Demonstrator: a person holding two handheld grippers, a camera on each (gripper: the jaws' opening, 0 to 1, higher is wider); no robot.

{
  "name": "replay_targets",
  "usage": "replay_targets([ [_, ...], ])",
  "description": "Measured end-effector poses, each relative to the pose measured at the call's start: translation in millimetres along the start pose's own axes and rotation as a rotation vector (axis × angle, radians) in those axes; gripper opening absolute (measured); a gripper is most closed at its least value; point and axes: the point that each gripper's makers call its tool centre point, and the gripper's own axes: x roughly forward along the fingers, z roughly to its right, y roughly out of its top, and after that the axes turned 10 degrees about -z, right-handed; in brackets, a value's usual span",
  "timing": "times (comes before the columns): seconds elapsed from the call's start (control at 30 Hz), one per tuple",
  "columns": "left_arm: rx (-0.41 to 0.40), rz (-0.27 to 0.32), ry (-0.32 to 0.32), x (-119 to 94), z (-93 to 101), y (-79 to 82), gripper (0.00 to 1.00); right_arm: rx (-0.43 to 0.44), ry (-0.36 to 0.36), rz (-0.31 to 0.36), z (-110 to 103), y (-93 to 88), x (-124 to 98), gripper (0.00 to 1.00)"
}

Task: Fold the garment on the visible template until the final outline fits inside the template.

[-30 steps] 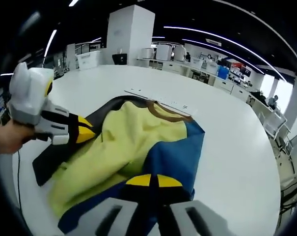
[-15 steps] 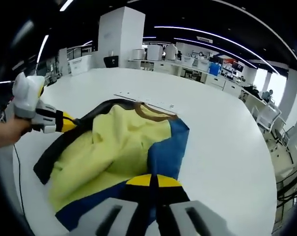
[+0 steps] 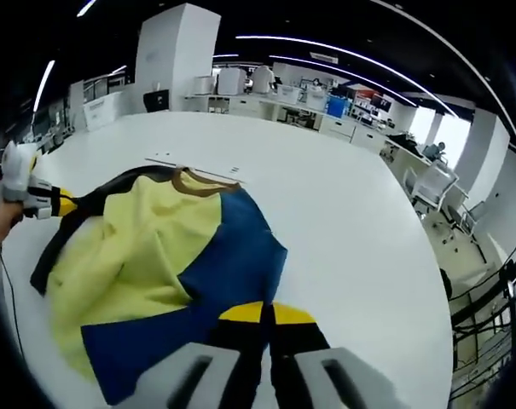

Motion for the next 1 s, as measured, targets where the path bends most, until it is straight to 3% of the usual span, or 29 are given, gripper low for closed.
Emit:
replay_targets([
  [0.33,-0.005,-0.016,0.012,3,-9.5,-5.2,0.00,-0.023,-0.005,-0.067,28,-15.3,11,0.00],
  [0.63,-0.015,-0.035,0.022,7,-19.6,-11.2,0.00,-0.059,-0.015,-0.074,46,-14.1,23,0.00],
  [0.9,-0.018,-0.044,0.033,8,-29.9,-14.4,0.00,-0.089,-0.085,-0.107,72,-18.4,32,0.00],
  [1.0,-0.015,-0.041,0.029,8,-29.8,-14.4,0.00,-0.054,-0.049,-0.105,70,-19.5,36,0.00],
])
